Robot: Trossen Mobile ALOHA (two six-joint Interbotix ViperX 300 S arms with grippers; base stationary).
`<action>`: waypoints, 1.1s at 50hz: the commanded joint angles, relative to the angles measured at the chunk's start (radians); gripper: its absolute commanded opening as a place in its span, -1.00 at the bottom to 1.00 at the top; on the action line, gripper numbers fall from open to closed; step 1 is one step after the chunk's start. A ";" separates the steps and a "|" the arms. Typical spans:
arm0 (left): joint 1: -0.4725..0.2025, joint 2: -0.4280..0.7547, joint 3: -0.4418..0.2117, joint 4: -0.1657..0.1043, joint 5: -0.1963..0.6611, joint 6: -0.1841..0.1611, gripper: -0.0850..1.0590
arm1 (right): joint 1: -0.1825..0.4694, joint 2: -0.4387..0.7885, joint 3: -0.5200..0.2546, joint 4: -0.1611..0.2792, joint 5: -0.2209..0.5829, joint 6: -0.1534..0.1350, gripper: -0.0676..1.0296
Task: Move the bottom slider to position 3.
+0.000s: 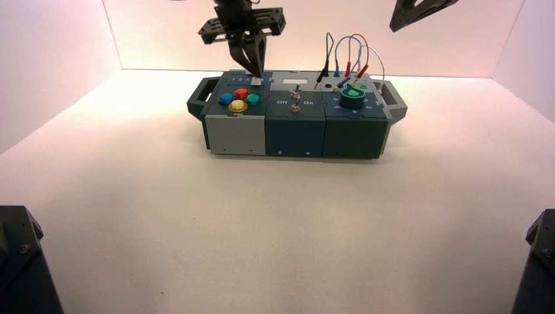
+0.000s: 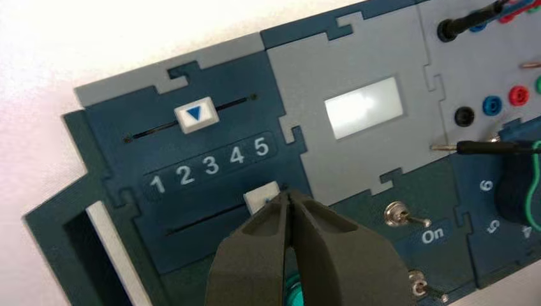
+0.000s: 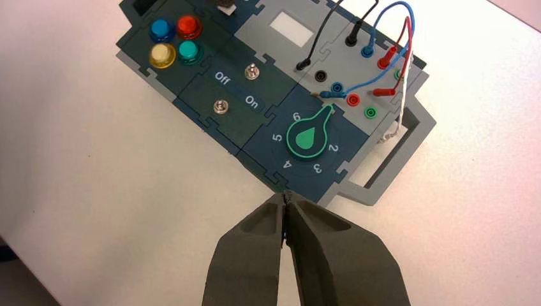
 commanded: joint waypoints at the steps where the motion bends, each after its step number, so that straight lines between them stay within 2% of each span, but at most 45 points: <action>1: -0.002 -0.008 -0.031 0.003 -0.002 -0.003 -0.90 | 0.002 -0.006 -0.025 0.005 -0.009 -0.006 -0.91; 25: -0.002 0.014 -0.072 0.008 0.005 -0.005 -0.90 | 0.002 -0.006 -0.026 0.003 -0.011 -0.006 -0.91; 55: 0.006 0.017 -0.075 0.029 0.048 -0.003 -0.90 | 0.002 -0.005 -0.023 0.002 -0.014 -0.006 -0.91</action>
